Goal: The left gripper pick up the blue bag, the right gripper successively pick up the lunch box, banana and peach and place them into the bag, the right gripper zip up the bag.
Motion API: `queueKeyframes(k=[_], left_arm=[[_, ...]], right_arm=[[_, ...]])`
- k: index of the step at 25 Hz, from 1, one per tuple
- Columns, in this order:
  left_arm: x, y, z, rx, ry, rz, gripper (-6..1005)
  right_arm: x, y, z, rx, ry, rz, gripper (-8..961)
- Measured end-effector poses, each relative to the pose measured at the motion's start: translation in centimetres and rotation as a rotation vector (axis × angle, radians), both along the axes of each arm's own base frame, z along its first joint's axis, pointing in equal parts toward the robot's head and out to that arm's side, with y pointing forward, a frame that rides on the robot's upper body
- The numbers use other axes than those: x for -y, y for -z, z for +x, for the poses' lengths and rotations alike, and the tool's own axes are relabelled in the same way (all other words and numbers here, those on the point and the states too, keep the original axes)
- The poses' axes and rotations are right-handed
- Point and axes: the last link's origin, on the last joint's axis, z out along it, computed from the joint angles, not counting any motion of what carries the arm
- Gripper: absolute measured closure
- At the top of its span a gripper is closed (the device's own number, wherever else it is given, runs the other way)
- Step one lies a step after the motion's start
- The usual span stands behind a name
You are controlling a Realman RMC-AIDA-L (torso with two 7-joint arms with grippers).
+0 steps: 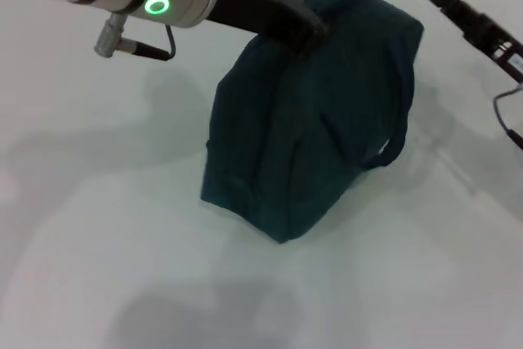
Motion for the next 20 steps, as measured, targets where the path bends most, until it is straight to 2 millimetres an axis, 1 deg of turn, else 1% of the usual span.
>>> queueKeyframes(k=[2, 7, 10, 13, 16, 18, 20], left_arm=[[-0.8, 0.3, -0.6, 0.016, -0.023, 0.013, 927], [-2.0, 0.2, -1.7, 0.049, -0.084, 0.022, 920], [-2.2, 0.0, -1.9, 0.074, -0.09, 0.026, 916], [-1.7, -0.3, -1.7, 0.144, -0.04, -0.003, 786], [-1.0, -1.5, -1.9, 0.276, 0.03, -0.03, 652], [-0.5, -2.9, -2.8, 0.387, 0.089, -0.022, 557], [0.0, -4.2, -4.1, 0.493, 0.148, -0.006, 462]], right_arm=[[0.6, -0.3, 0.5, -0.001, -0.002, 0.02, 771], [1.5, -0.8, 1.6, 0.007, 0.006, 0.04, 546], [2.1, -1.1, 2.1, 0.011, 0.004, 0.047, 444], [2.6, -1.6, 2.6, 0.019, -0.009, 0.058, 342], [3.5, -2.5, 2.8, 0.032, -0.055, 0.096, 283], [4.3, -3.6, 2.6, 0.047, -0.128, 0.145, 243], [5.3, -4.9, 2.6, 0.064, -0.21, 0.184, 204]])
